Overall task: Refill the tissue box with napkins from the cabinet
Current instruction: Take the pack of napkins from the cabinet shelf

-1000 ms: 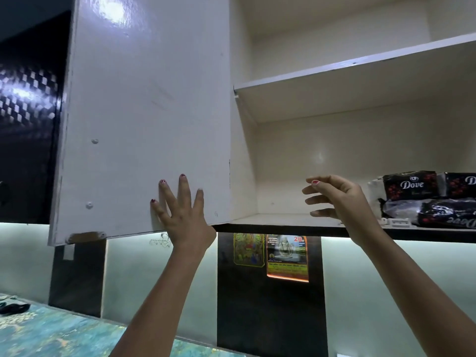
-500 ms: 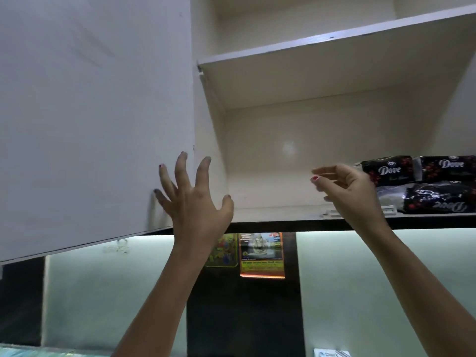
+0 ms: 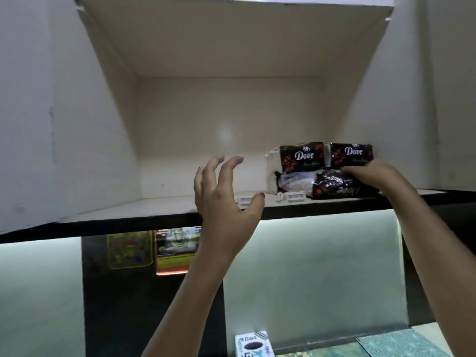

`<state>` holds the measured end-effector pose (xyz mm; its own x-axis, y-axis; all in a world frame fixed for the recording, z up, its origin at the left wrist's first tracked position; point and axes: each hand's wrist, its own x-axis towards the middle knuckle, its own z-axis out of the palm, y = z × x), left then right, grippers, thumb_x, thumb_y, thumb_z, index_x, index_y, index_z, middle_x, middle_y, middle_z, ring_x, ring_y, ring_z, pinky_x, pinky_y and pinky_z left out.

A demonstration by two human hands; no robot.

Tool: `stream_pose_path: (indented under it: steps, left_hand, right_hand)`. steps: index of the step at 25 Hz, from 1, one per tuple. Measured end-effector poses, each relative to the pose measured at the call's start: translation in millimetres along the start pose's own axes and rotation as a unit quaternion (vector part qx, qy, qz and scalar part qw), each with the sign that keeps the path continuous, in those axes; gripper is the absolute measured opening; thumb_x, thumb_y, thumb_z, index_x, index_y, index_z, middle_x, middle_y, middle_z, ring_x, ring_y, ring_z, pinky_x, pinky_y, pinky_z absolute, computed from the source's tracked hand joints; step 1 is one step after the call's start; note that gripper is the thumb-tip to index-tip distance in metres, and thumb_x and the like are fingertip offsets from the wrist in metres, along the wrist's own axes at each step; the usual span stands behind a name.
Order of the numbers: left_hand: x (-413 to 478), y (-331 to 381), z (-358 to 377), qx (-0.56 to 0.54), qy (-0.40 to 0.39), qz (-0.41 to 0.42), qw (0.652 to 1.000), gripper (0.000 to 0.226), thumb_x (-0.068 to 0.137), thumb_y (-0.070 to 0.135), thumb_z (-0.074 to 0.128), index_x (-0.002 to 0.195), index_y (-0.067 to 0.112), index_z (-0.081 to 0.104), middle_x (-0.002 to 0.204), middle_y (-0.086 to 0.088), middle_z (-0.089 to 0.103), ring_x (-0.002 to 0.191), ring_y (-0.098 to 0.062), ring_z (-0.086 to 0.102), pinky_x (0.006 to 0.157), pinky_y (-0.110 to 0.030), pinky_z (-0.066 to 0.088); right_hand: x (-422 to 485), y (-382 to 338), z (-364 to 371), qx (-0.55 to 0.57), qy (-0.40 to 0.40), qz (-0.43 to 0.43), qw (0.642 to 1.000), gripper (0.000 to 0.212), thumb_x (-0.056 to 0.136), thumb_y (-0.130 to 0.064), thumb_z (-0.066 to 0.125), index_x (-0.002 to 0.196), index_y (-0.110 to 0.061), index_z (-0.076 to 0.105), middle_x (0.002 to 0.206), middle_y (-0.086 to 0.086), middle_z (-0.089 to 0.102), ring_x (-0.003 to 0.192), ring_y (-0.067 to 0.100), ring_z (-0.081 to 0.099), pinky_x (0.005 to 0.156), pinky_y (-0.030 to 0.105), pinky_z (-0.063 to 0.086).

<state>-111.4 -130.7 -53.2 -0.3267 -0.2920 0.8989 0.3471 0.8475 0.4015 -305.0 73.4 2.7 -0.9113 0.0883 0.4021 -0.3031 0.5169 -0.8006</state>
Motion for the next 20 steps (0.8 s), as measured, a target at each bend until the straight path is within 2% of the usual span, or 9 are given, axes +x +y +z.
stream_pose_path:
  steps: [3,5,7,9,11,13,16,18,20]
  left_hand:
    - [-22.9,13.5,30.7,-0.064,0.02,-0.012,0.998,0.05,0.069,0.028,0.057,0.118,0.026,0.051,0.134,0.002,0.041,0.133,-0.016,0.027,0.112,-0.041,0.03]
    - [-45.3,23.1,49.3,-0.117,0.051,-0.019,0.992,0.044,0.07,0.025,0.058,0.114,0.023,0.053,0.126,0.002,0.049,0.125,-0.013,0.039,0.108,-0.032,0.036]
    - [-67.2,35.1,64.9,-0.178,0.096,-0.048,0.978,0.042,0.069,0.031,0.059,0.11,0.023,0.054,0.116,0.006,0.056,0.115,-0.006,0.048,0.102,-0.024,0.04]
    - [-88.7,48.8,77.7,-0.294,0.061,-0.129,0.945,0.055,0.061,0.04,0.063,0.113,0.027,0.05,0.111,0.015,0.06,0.109,-0.001,0.055,0.096,-0.024,0.045]
    - [-115.0,51.3,88.0,-0.448,-0.007,-0.236,0.863,0.07,0.05,0.038,0.071,0.116,0.039,0.045,0.103,0.023,0.066,0.1,-0.004,0.065,0.085,-0.024,0.054]
    - [-142.1,33.5,96.1,-0.503,0.009,-0.342,0.794,0.081,0.045,0.029,0.077,0.118,0.039,0.045,0.107,0.014,0.068,0.093,-0.008,0.069,0.074,-0.023,0.059]
    - [-188.8,-14.2,97.7,-0.459,0.053,-0.472,0.751,0.084,0.046,0.006,0.078,0.124,0.017,0.046,0.115,-0.01,0.064,0.093,-0.022,0.066,0.072,-0.032,0.056]
    - [-222.8,-43.8,92.5,-0.436,0.046,-0.527,0.728,0.054,0.06,0.0,0.068,0.112,0.011,0.054,0.107,-0.012,0.066,0.087,-0.022,0.065,0.068,-0.033,0.054]
    - [-255.4,-67.2,86.4,-0.398,0.039,-0.57,0.718,0.035,0.072,-0.009,0.06,0.1,0.012,0.059,0.087,-0.004,0.072,0.07,-0.014,0.07,0.056,-0.027,0.057]
  right_hand:
    - [-0.7,6.6,-3.7,0.161,-0.052,-0.076,0.983,0.056,0.069,-0.012,0.074,0.117,-0.003,0.046,0.116,0.019,0.058,0.075,0.022,0.059,0.058,0.025,0.048]
    - [-16.9,8.7,-7.3,0.337,0.034,-0.131,0.932,0.065,0.065,-0.002,0.074,0.12,-0.013,0.041,0.113,0.019,0.059,0.078,0.019,0.063,0.056,0.024,0.054]
    - [-47.6,12.2,-9.5,0.452,0.137,-0.186,0.862,0.057,0.062,-0.005,0.073,0.109,-0.024,0.045,0.099,0.015,0.062,0.076,0.017,0.065,0.065,0.03,0.057]
    - [-93.2,24.7,-2.6,0.477,0.181,-0.227,0.83,0.051,0.065,-0.011,0.07,0.104,-0.03,0.046,0.101,0.014,0.058,0.087,0.019,0.063,0.079,0.032,0.055]
    - [-148.2,52.1,22.1,0.457,0.173,-0.258,0.834,0.05,0.07,-0.007,0.068,0.106,-0.032,0.045,0.102,0.003,0.056,0.096,0.014,0.061,0.084,0.022,0.052]
    - [-196.2,92.9,53.2,0.459,0.128,-0.232,0.848,0.06,0.068,0.006,0.069,0.103,-0.037,0.046,0.099,-0.01,0.057,0.096,0.005,0.059,0.081,0.012,0.049]
    - [-238.2,166.0,91.0,0.476,-0.002,-0.102,0.873,0.065,0.055,-0.005,0.08,0.097,-0.046,0.053,0.093,-0.02,0.064,0.093,-0.001,0.06,0.078,0.012,0.051]
    - [-247.9,203.0,94.7,0.44,-0.028,-0.04,0.897,0.047,0.051,-0.035,0.078,0.092,-0.046,0.057,0.092,-0.022,0.065,0.091,-0.003,0.06,0.079,0.013,0.051]
    - [-245.2,231.6,91.3,0.377,-0.015,-0.026,0.926,0.025,0.065,-0.034,0.067,0.086,-0.047,0.06,0.094,-0.024,0.062,0.092,-0.005,0.059,0.078,0.011,0.05]
